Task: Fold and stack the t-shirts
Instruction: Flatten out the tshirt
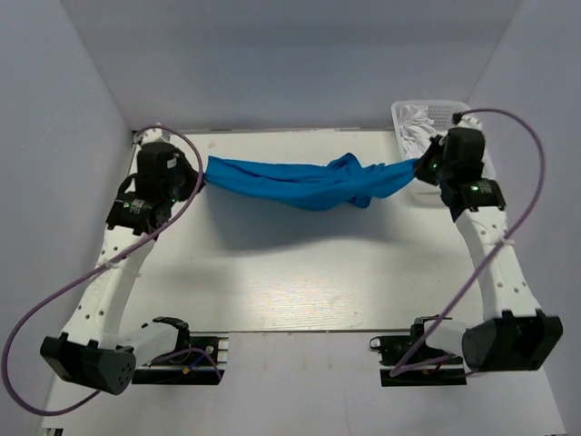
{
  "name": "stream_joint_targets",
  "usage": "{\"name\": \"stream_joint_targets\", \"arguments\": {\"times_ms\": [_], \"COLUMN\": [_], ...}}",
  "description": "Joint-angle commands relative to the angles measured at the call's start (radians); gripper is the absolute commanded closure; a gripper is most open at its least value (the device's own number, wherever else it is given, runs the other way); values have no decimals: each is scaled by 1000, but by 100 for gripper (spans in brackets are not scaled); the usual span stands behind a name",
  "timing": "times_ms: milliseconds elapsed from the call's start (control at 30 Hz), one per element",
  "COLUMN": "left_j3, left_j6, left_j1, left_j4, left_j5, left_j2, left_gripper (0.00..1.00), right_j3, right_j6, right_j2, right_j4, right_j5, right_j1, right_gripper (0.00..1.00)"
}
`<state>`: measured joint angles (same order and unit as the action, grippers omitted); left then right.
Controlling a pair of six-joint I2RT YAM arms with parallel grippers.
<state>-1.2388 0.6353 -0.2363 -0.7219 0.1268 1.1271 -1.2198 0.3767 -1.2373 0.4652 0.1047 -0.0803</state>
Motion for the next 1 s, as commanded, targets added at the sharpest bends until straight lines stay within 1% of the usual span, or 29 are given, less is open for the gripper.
{"name": "stream_joint_targets", "arguments": {"times_ms": [0,33,100,167,267,433,533,700,900,967], "left_j3": [-130,-158,-232,-304,-397,-513,-576,-669,-757,-772], "left_j6": [-38,-39,-66,-77,-132,-163,-229,-249,-270,-260], "left_j1": [8,8,8,8,8,8,8,8,8,8], "left_j4": [28,44,68,79,101,101,111,101,44,44], "left_j5": [103,120,171,226,244,254,206,145,56,47], "left_j2": [-30,-30,-42,-43,-53,-73,-121,-176,-219,-233], "left_gripper": [100,100,100,100,100,100,100,100,100,100], "right_j3": [-180,-216,-338,-394,-489,-625,-705,-762,-860,-880], "right_j6": [-45,-44,-44,-50,-84,-150,-188,-228,-288,-294], "right_j2": [70,75,94,131,174,217,245,330,368,387], "right_j4": [88,101,131,115,83,84,93,59,85,85], "right_j5": [46,74,98,147,187,201,199,175,153,142], "right_j1": [2,-1,4,2,2,-1,1,2,-1,1], "right_gripper": [100,100,100,100,100,100,100,100,100,100]}}
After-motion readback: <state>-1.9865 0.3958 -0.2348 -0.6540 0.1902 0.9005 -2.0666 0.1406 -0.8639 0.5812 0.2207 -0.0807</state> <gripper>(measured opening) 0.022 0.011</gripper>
